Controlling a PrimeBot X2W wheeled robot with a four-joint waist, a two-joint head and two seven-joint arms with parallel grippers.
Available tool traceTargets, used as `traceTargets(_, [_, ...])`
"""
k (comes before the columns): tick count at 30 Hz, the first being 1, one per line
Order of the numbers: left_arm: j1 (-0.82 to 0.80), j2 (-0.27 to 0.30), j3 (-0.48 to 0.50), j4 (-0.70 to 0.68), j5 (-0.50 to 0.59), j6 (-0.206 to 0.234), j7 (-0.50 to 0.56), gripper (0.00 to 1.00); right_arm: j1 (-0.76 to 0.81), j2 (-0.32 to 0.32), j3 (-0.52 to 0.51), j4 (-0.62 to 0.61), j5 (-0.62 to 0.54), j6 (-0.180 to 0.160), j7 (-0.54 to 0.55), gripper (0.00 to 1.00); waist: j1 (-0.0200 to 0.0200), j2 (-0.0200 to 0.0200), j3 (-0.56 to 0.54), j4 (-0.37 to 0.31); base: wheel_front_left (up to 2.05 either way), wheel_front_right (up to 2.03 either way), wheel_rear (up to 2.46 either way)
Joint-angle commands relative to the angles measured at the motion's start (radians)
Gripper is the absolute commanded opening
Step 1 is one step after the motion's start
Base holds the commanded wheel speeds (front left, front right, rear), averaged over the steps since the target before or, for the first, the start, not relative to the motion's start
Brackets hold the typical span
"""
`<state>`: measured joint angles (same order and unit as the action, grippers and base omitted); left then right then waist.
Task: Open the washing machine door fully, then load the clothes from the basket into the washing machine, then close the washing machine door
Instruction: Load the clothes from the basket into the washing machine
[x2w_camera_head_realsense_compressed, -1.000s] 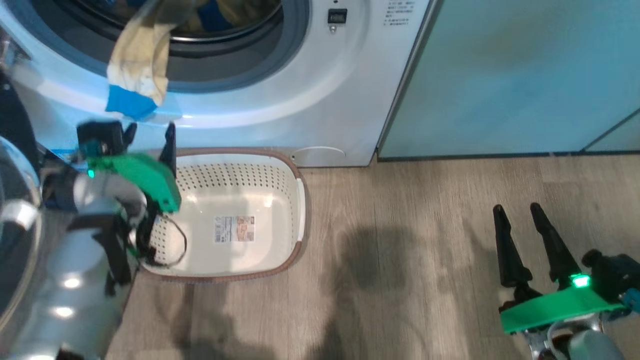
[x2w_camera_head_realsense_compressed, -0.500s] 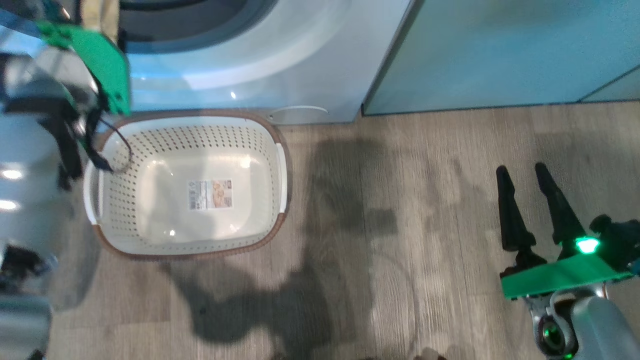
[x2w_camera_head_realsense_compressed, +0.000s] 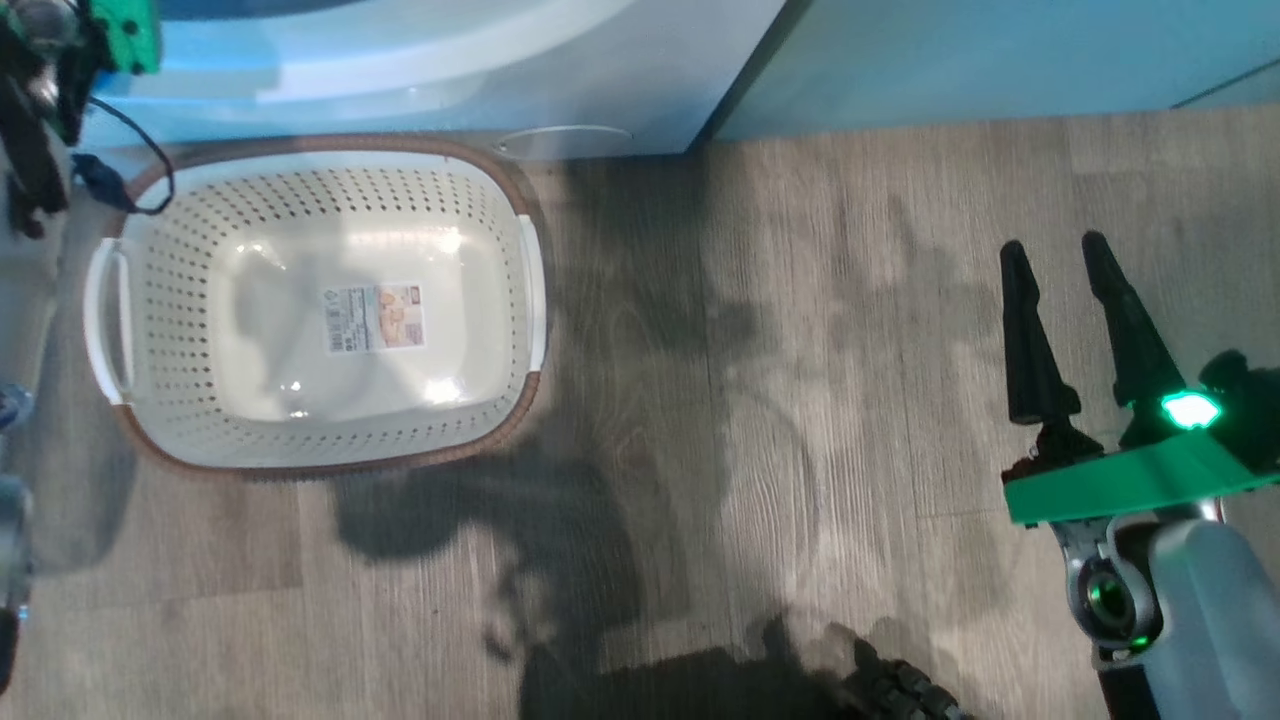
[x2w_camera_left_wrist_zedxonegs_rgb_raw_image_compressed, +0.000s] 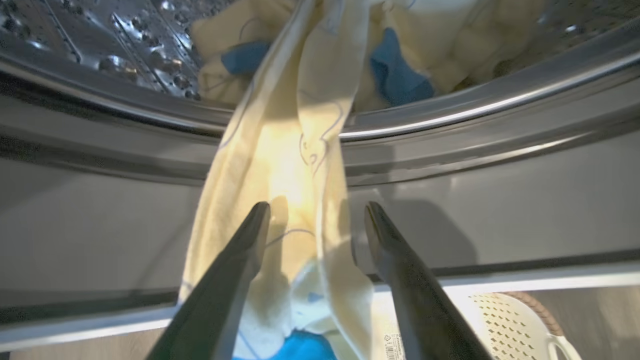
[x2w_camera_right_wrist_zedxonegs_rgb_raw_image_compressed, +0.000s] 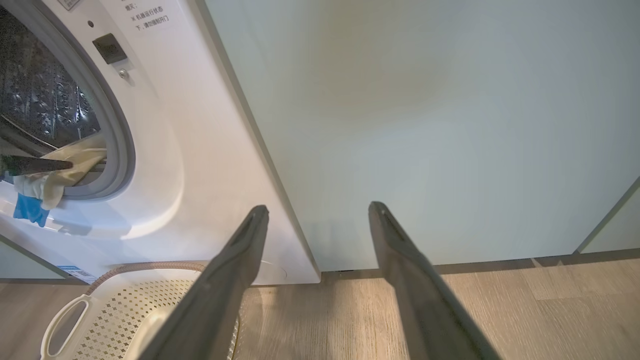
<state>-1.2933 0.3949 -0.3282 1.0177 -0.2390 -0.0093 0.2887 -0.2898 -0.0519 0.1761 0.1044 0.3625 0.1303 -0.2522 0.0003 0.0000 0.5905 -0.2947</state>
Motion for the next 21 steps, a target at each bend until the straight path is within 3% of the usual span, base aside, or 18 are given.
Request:
traceTargets(1, [-0.049,0.060,0.012,-0.013,0.010,0.008,0.006,1.00,-0.008,0.001,0.020,-0.031,0.009,0.000,-0.010,1.00,-0.0003,0.0000,0.020,-0.011,0.00,0.00,0.00])
traceTargets(8, [-0.103,0.069,-0.003,0.053,0.011,-0.007,0.032,1.00,-0.023,0.001,0.030,-0.029,0.019,0.000,-0.010,1.00,-0.0003,0.0000,0.046,-0.022,0.00,0.00,0.00])
traceTargets(9, [-0.109,0.069,-0.008,0.060,0.013,-0.011,0.035,0.83,-0.024,0.001,0.031,-0.029,0.021,0.000,-0.010,1.00,-0.0003,0.0000,0.049,-0.022,0.00,0.00,0.00])
traceTargets(12, [-0.128,0.071,-0.021,0.080,0.020,-0.016,0.037,0.15,-0.028,0.001,0.036,-0.028,0.026,0.000,-0.010,1.00,-0.0003,0.0000,0.055,-0.025,0.00,0.00,0.00])
traceTargets(13, [-0.134,0.073,-0.024,0.086,0.022,-0.016,0.037,0.02,-0.030,0.001,0.038,-0.028,0.028,0.000,-0.010,1.00,-0.0003,0.0000,0.057,-0.026,0.00,0.00,0.00])
traceTargets(21, [-0.185,0.069,-0.040,0.105,0.013,-0.052,-0.008,0.00,-0.035,0.002,0.046,-0.028,0.039,0.000,-0.010,1.00,-0.0003,0.0000,0.069,-0.035,0.00,0.00,0.00])
